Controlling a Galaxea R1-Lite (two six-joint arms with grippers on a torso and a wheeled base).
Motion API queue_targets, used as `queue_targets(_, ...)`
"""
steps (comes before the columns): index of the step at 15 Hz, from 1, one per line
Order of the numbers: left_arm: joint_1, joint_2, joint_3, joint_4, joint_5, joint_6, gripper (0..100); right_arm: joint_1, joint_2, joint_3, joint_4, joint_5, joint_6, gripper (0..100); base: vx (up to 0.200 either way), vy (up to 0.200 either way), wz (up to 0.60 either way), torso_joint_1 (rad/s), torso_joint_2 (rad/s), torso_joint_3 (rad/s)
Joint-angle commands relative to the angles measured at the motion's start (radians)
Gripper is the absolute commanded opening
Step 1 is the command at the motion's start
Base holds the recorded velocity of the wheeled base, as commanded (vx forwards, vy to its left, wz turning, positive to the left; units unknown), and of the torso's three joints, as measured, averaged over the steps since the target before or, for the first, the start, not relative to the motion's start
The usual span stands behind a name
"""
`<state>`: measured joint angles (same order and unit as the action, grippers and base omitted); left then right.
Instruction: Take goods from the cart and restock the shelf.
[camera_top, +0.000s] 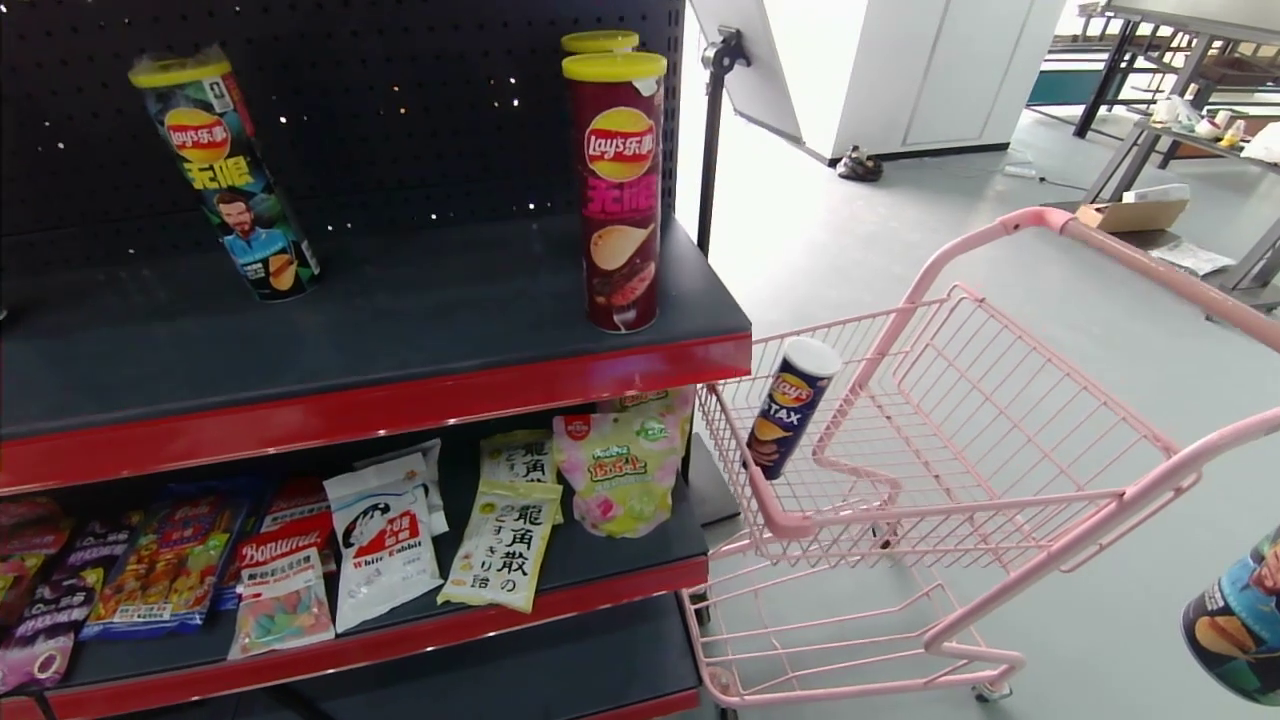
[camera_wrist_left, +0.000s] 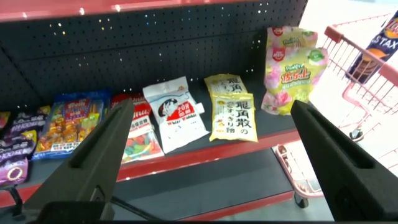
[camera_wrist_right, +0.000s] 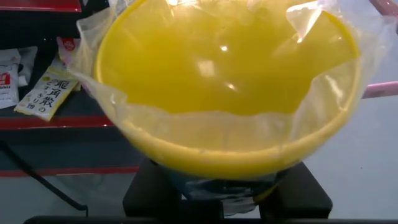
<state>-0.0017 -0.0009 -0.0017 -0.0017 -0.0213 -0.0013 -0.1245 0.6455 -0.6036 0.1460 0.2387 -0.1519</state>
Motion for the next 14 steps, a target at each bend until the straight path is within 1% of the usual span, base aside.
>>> queue_targets(1, 0.000, 0.001, 0.000, 0.000, 0.000, 0.000, 100, 0.002, 0.014, -0.001, 0.000, 0.001, -0.001, 0, 0.000, 0.000, 0.00, 0.188, -0.56, -0.378)
queue_targets(7, 0.000, 0.001, 0.000, 0.000, 0.000, 0.000, 100, 0.005, 0.022, -0.002, -0.003, 0.001, -0.021, 0, 0.000, 0.000, 0.00, 0.203, -0.57, -0.369)
queue_targets(14, 0.000, 0.001, 0.000, 0.000, 0.000, 0.000, 100, 0.002, 0.037, -0.008, -0.005, 0.001, -0.040, 0, 0.000, 0.000, 0.00, 0.164, -0.40, -0.245)
